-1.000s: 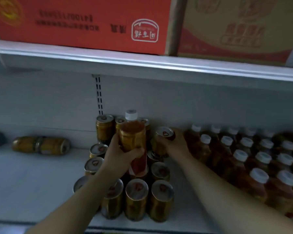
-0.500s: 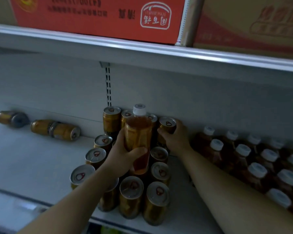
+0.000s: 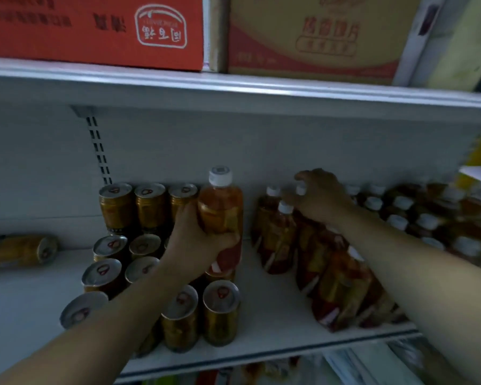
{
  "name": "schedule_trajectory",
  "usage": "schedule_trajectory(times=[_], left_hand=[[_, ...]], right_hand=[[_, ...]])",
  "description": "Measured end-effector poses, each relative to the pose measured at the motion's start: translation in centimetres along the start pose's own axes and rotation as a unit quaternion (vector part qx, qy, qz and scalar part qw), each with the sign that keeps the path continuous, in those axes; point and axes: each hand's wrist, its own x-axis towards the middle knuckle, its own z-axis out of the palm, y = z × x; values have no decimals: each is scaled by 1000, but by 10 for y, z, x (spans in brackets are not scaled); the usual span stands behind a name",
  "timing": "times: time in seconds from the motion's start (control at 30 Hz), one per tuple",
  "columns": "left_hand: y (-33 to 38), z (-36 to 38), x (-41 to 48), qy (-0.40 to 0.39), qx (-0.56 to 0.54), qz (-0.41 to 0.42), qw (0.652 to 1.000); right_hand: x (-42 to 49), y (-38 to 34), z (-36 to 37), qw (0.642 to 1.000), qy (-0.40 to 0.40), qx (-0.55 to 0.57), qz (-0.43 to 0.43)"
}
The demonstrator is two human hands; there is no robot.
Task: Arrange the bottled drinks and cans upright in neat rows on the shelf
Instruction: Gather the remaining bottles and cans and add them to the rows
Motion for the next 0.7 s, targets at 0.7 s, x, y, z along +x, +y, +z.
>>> schedule_trajectory(times=[0.7], left_hand=[[-31,155,-27,-81,-35,-87,992]], right_hand=[[-18,96,14,992,-123,-37,17]])
